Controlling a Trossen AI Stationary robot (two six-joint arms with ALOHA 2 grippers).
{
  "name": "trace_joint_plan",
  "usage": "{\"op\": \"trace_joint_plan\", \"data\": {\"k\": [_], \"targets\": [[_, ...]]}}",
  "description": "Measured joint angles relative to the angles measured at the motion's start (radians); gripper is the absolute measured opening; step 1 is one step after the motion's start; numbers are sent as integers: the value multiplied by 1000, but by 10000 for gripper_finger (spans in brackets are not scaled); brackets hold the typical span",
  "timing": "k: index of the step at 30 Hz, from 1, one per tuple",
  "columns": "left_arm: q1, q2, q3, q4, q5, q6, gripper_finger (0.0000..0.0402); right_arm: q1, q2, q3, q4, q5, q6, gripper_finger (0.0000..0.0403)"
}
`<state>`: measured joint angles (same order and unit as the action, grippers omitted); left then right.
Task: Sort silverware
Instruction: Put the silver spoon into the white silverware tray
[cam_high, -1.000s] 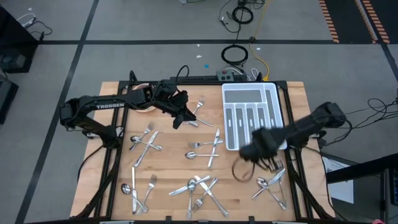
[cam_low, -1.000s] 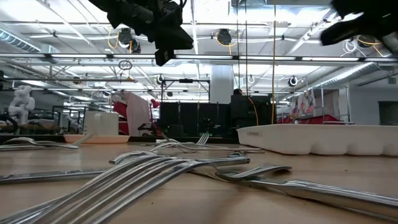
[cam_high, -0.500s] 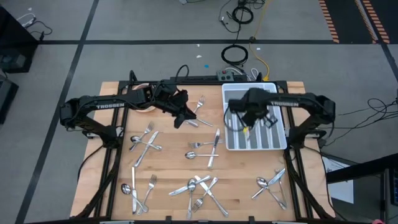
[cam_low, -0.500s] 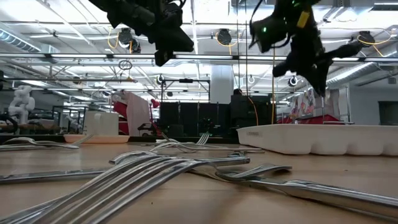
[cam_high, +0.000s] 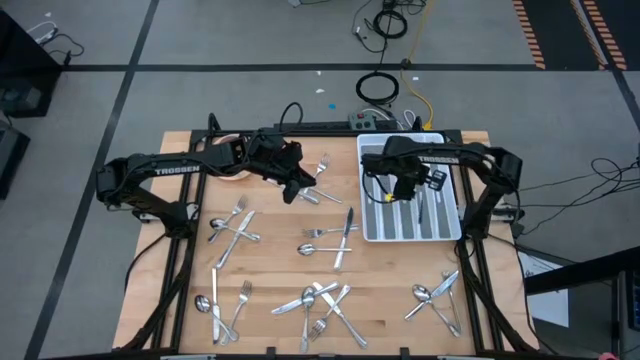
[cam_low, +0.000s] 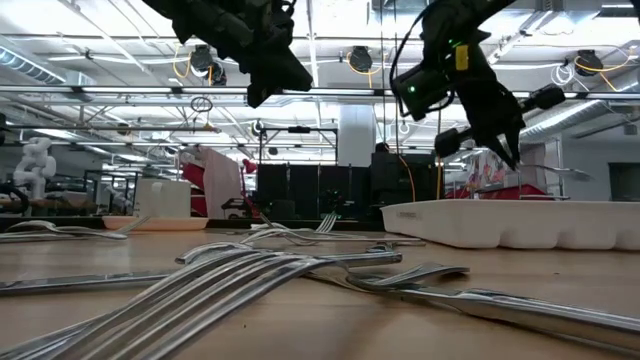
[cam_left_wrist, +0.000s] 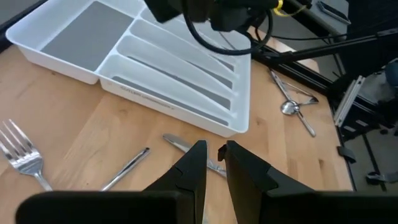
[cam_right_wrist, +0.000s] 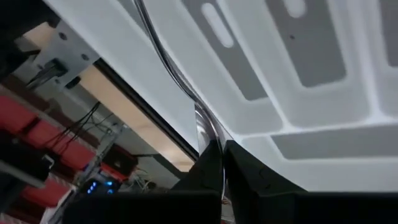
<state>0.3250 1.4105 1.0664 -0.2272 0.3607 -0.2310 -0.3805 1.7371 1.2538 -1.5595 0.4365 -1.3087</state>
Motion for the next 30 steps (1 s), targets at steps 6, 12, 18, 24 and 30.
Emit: {"op": "trace_joint_plan", "data": {"k": [6,12,18,24,30], "targets": [[0,0,0,0,-3,1,65,-5,33,-49,21,-12,-24,0],[0,0,0,0,-3,1,65,-13,33,-145,84,-16,-62,0],[0,0,0,0,-3,1,65,-13,34,-220,292,-22,-66,0],[1,0,0,0,-3,1,65,-13,34,-282,306,-23,-86,0],[1,0,0,0,-9,1,65,-12,34,-317,357,-24,-12,2]]}}
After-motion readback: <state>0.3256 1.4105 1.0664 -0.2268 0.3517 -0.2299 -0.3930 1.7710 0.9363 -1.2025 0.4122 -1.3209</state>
